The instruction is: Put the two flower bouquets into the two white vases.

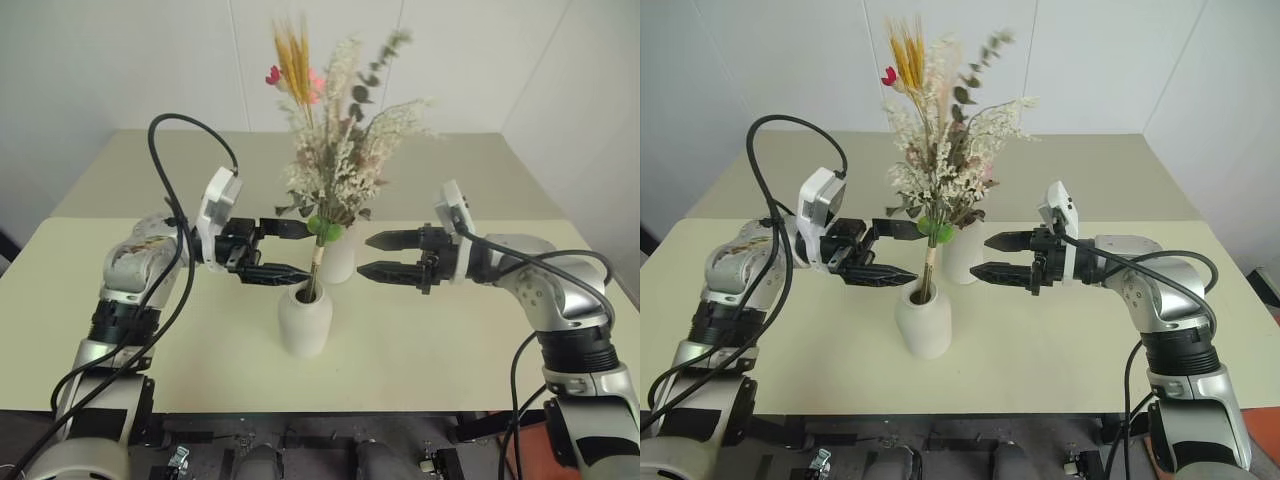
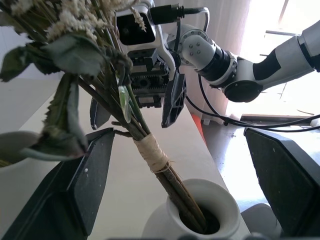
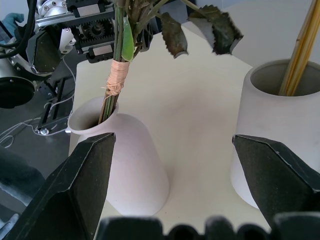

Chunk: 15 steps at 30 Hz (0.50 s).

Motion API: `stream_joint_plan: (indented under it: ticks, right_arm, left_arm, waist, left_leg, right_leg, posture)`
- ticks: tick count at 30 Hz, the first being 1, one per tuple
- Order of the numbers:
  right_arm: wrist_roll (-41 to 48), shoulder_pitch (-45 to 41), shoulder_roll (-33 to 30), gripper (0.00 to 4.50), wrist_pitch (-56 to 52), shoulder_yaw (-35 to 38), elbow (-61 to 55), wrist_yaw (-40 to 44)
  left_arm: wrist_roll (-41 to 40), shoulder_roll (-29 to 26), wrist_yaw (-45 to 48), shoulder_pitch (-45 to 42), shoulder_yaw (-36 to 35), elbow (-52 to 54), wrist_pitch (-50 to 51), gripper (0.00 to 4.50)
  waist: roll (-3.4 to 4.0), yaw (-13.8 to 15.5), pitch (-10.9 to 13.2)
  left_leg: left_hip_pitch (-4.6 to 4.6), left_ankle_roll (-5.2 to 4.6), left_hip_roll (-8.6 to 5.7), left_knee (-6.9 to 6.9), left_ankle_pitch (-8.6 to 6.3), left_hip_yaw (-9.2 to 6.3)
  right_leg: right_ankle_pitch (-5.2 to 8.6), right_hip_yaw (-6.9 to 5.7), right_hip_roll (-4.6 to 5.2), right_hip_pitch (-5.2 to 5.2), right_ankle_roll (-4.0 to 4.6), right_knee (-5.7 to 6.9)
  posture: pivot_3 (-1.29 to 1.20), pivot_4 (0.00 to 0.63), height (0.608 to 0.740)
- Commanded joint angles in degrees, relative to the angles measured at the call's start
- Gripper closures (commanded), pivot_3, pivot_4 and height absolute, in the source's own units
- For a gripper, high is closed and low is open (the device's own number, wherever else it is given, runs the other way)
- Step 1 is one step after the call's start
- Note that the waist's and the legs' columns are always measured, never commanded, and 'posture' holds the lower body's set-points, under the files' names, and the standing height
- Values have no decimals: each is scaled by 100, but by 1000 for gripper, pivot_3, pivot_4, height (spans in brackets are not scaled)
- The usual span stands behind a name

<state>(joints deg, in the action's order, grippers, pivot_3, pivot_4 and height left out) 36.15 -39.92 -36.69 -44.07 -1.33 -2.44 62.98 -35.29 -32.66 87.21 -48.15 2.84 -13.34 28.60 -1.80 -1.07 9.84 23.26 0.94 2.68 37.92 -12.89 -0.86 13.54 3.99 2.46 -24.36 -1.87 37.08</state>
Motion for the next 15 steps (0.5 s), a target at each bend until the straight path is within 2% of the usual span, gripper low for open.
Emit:
stream_joint_plan:
  ticks: [1,11,15]
  right_arm:
    - [109,45,-66,42,-4,248,-243,-90]
    - [139,102,-114,42,15,277,-208,-163]
    - [120,72,-92,42,38,250,-142,-175]
  left_arm:
    - [-16,136,265,-323,38,-206,-31,0]
    - [-440,-129,528,-434,282,-15,277,0]
    - [-646,-218,528,-362,56,170,503,0]
  waist:
    - [0,-12,0]
    - [0,-89,0]
    - [0,-112,0]
  left_leg:
    - [-1,0,0,0,0,0]
    - [-1,0,0,0,0,-1]
    - [-1,0,0,0,0,-2]
  right_leg:
    - [0,1,0,1,0,1]
    - [0,1,0,0,0,2]
    - [0,1,0,1,-1,2]
  posture:
    - [0,150,740]
    - [0,150,740]
    - [0,150,740]
